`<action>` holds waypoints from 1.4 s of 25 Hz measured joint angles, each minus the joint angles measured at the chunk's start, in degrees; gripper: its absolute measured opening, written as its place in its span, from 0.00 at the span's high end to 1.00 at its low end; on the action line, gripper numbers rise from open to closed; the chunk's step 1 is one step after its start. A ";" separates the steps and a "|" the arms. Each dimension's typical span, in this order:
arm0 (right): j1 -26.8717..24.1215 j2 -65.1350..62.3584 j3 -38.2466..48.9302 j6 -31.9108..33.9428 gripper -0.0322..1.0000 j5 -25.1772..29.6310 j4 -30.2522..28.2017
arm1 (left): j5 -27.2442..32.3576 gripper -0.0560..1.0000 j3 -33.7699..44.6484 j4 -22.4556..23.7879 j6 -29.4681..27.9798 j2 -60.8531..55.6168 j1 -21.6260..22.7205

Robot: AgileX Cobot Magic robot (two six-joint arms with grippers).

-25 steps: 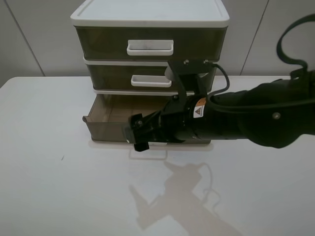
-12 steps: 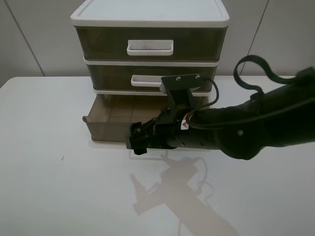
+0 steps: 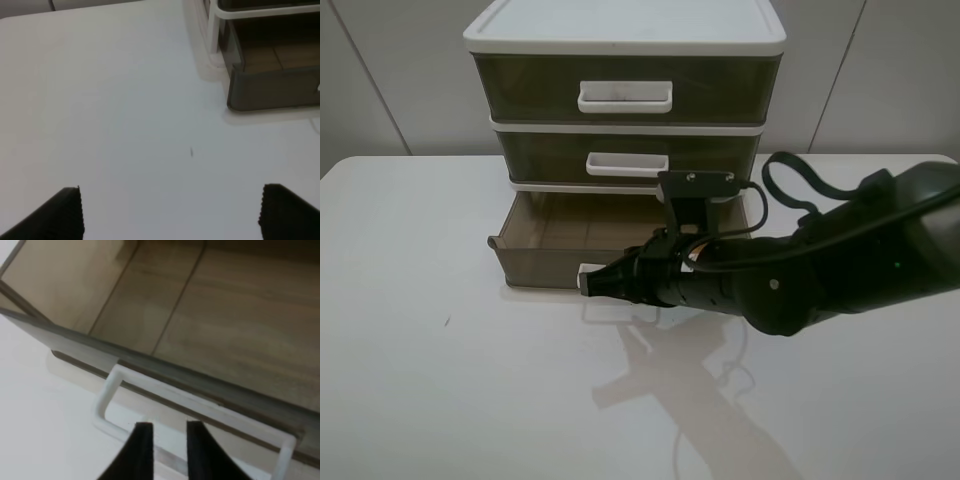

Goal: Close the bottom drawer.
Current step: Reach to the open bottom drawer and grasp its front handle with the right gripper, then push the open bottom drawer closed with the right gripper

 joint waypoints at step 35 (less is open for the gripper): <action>0.04 10.19 -0.13 -0.18 0.95 -19.72 1.49 | 0.00 0.27 0.00 0.00 0.00 0.00 0.00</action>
